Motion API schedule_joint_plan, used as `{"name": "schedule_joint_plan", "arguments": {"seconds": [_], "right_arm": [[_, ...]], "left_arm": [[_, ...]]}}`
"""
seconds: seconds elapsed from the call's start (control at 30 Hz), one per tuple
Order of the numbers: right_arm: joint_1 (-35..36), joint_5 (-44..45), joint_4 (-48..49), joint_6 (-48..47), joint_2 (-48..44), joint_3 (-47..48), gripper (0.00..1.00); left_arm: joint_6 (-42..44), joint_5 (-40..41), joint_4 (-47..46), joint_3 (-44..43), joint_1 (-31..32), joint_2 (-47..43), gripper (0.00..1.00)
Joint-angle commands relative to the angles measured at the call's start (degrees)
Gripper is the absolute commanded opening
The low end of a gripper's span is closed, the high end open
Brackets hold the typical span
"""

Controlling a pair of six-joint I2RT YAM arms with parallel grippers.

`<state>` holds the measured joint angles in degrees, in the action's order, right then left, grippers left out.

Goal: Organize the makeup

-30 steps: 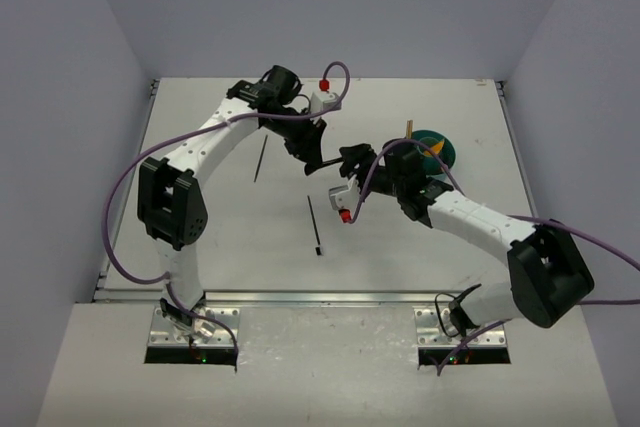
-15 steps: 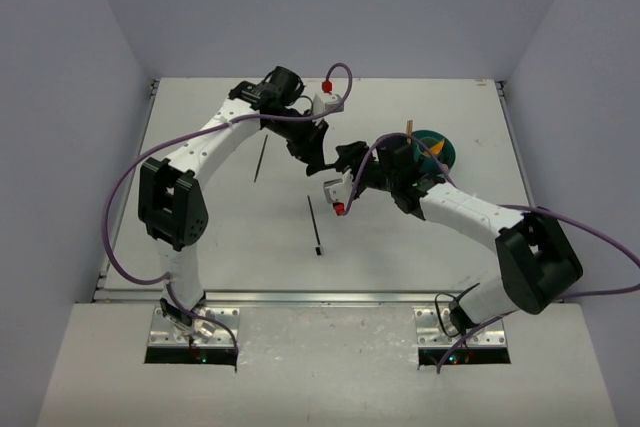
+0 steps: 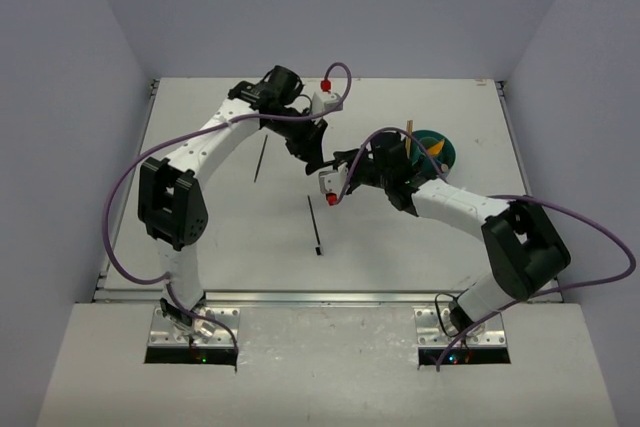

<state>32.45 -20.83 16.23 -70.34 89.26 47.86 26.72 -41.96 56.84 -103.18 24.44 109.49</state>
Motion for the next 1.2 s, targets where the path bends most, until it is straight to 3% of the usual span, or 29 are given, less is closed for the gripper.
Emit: {"name": "schedule_joint_plan", "arguments": {"seconds": [0.0, 0.03, 0.1, 0.13, 0.4, 0.6, 0.63, 0.77, 0.87, 0.97, 1.17], "right_arm": [[0.16, 1.50, 4.35, 7.91, 0.30, 2.41, 0.00], [0.10, 1.56, 4.30, 8.25, 0.29, 2.39, 0.00], [-1.01, 0.43, 4.01, 12.38, -0.12, 2.04, 0.00], [-1.68, -0.63, 3.99, 16.08, -0.66, 1.81, 0.00], [-12.93, -13.97, 10.26, 42.39, -4.62, 0.92, 0.00], [-22.61, -15.00, 30.47, 69.00, -3.37, 1.14, 0.00], [-23.57, -14.95, 32.63, 69.37, -2.74, 1.51, 0.00], [-26.73, -9.29, 41.02, 77.41, 2.18, 5.09, 0.00], [-28.73, 0.46, 48.70, 81.86, 5.38, 6.44, 0.00], [-30.45, 11.64, 50.21, 82.45, 8.35, 7.52, 0.00], [-33.05, 15.79, 50.22, 81.81, 11.46, 6.86, 0.00]], "left_arm": [[-0.84, -3.31, -1.44, -0.88, 0.79, -3.41, 0.17], [-1.20, -3.10, -1.85, -1.09, 0.78, -3.42, 0.23], [-3.43, -0.38, -3.85, -2.69, 0.64, -3.63, 0.90], [-4.52, 1.11, -4.94, -3.48, 0.23, -3.84, 1.00], [-17.40, 5.42, -17.60, -6.88, -7.97, -6.17, 1.00], [-17.87, 16.36, -19.58, -5.11, -11.51, -7.25, 1.00], [-17.60, 17.44, -19.58, -4.06, -11.52, -7.44, 1.00], [-16.31, 19.59, -20.63, 2.57, -11.73, -9.03, 1.00], [-15.55, 21.95, -21.69, 6.73, -11.86, -9.76, 1.00], [-14.93, 25.28, -20.78, 9.33, -11.97, -9.71, 1.00], [-14.02, 27.59, -20.80, 14.36, -12.43, -9.92, 1.00]]}}
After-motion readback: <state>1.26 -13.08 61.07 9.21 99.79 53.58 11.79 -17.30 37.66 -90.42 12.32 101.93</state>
